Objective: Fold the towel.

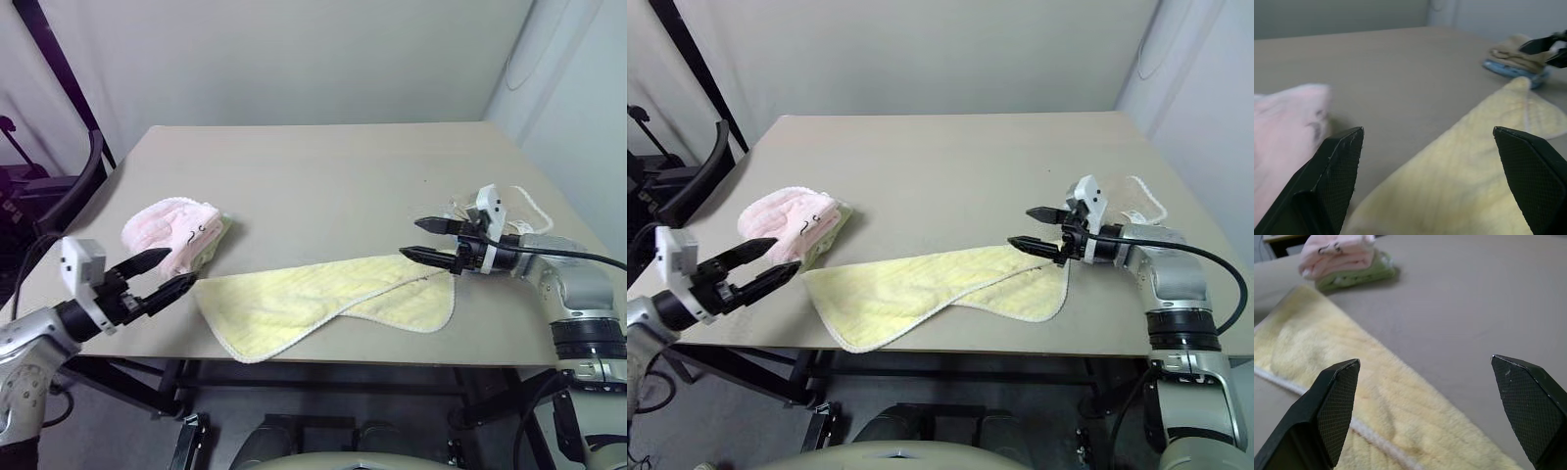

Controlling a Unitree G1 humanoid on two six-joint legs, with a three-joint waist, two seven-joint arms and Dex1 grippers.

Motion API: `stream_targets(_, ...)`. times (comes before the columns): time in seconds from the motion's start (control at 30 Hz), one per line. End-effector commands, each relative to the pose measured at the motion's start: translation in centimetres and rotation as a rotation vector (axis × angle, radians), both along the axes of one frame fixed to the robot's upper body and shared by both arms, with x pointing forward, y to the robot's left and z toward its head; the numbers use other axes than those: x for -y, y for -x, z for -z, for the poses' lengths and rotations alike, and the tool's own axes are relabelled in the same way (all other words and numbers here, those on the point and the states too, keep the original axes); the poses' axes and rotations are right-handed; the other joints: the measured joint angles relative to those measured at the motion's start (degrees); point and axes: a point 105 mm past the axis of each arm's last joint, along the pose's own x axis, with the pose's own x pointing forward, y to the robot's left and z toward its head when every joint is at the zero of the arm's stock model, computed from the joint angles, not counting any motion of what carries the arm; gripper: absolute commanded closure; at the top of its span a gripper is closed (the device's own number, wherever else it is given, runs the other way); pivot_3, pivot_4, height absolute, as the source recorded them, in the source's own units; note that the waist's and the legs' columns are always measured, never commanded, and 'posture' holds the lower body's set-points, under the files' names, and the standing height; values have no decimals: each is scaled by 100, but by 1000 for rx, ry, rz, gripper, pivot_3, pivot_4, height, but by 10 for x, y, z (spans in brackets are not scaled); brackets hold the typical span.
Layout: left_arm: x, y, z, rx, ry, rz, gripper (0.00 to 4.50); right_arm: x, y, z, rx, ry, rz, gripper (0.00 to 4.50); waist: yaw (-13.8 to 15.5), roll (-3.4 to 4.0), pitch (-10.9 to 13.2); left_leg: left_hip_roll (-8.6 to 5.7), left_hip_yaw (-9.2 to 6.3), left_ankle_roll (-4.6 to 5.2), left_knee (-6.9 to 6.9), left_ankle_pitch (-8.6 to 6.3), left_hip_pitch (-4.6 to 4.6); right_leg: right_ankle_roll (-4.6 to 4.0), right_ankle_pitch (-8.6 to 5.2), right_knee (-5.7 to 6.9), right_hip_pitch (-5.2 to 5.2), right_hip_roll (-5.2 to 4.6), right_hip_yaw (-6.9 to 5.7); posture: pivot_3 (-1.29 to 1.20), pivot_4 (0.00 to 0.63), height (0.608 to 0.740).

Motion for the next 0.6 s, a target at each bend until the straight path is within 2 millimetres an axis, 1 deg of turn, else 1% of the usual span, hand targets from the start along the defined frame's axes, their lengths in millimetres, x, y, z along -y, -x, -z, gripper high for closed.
stream_targets(0.03, 22, -3, 0, 6, -3, 91, 16, 3, -5, -13, 56, 21, -1, 0, -3, -1, 0, 0, 1, 0, 0, 0, -1, 0, 0, -2, -1, 0, 1, 0, 0, 740)
stream_targets(0.13, 35, -5, 1, 9, 0, 148, 16, 7, -7, -12, 57, 21, 21, 0, -10, -1, 0, 0, 1, 2, -6, 1, -2, 1, 1, -10, -3, 2, 1, 0, 0, 740)
stream_targets(0.23, 57, -8, -3, 4, 69, 226, 16, 10, -8, -6, 44, 41, 39, 0, -3, -1, 0, 3, 0, 13, -7, 7, -4, 2, 1, -11, -4, 4, 0, 0, 0, 740)
stream_targets(0.3, 69, -10, 4, -3, 58, 258, 16, 13, -10, 3, 43, 86, 63, 0, -6, -1, -1, 3, 0, 13, -5, 7, -4, 3, 2, -12, -3, 5, 0, 0, 0, 740)
stream_targets(0.4, 87, -11, 17, -24, 58, 287, 16, 20, -16, 8, 62, 131, 123, 0, -12, -2, -1, 2, 3, 13, -3, 8, -3, 3, 2, -12, -1, 4, 2, 0, 0, 740)
stream_targets(0.53, 97, -10, 28, -79, 24, 294, 16, 24, -18, 14, 89, 234, 109, 0, -10, -3, -1, 6, 3, 15, -5, 9, -4, 4, 2, -12, -3, 8, 1, 0, 0, 740)
stream_targets(0.6, 101, -14, 27, -72, 25, 285, 16, 30, -23, 18, 91, 303, 127, 0, -8, -3, -1, 7, 3, 15, -4, 9, -3, 3, 2, -12, -2, 9, 2, 0, 0, 740)
